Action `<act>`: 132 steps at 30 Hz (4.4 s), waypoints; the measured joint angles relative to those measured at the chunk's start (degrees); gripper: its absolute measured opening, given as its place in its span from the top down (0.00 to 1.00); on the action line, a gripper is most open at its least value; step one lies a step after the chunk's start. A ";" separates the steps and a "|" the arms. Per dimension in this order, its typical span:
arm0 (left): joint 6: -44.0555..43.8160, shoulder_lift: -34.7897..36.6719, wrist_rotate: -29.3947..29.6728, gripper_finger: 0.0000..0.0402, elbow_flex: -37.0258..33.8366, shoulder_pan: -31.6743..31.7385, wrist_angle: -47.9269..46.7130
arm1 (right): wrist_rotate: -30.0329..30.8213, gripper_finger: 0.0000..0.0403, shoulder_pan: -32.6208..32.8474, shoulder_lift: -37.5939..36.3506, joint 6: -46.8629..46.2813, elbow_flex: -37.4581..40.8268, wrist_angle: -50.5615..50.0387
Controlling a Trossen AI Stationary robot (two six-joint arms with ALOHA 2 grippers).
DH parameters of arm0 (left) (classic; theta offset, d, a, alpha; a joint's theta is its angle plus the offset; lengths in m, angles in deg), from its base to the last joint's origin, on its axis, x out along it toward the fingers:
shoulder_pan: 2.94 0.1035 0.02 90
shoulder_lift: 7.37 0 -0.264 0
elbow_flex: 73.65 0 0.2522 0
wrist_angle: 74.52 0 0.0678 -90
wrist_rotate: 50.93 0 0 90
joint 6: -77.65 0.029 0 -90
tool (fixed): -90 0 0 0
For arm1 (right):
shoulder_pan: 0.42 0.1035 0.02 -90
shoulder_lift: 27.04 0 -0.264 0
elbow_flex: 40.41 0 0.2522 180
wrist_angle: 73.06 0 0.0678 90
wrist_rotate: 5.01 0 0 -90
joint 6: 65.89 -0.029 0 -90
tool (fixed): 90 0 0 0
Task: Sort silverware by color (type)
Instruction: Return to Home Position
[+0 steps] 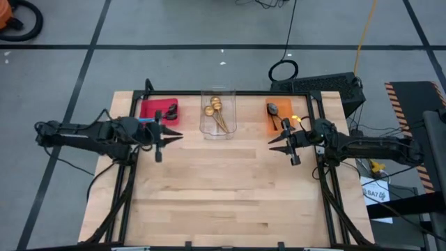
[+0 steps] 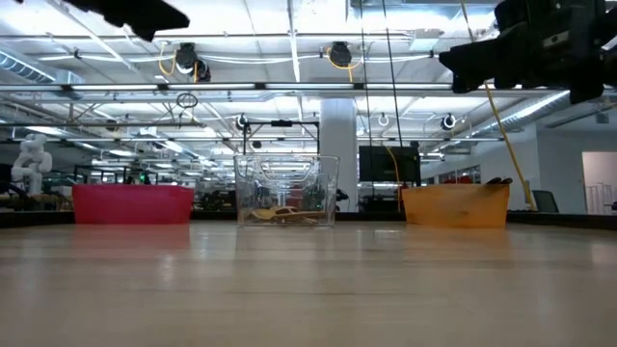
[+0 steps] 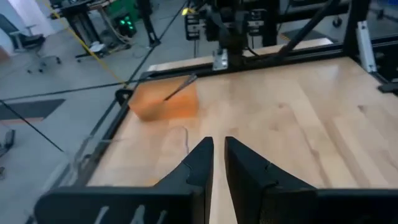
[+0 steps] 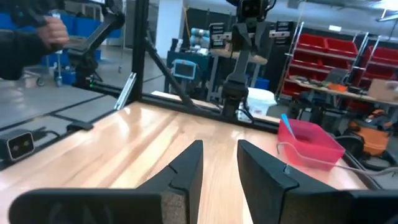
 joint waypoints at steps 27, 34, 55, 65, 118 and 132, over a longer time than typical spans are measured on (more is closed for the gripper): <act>-4.12 37.86 0.02 0.88 -23.80 0.17 1.07 | -7.41 0.77 -7.42 -30.05 1.86 -0.02 -29.43; -4.40 37.89 0.05 0.88 -23.89 0.17 0.50 | -7.32 0.77 -7.42 -37.95 1.75 -0.13 -35.15; -13.50 37.28 3.85 0.88 -23.85 0.37 -0.62 | -2.63 0.77 -7.22 -37.14 3.00 10.32 -27.31; -12.97 37.30 3.89 0.88 -23.82 0.37 -0.32 | -2.71 0.77 -7.22 -37.10 2.91 10.43 -27.31; -13.06 37.32 3.89 0.88 -23.82 0.37 -0.31 | -2.76 0.77 -7.22 -37.10 2.91 10.55 -27.31; -13.06 37.32 3.89 0.88 -23.82 0.37 -0.29 | -2.76 0.77 -7.22 -37.10 2.91 10.56 -27.33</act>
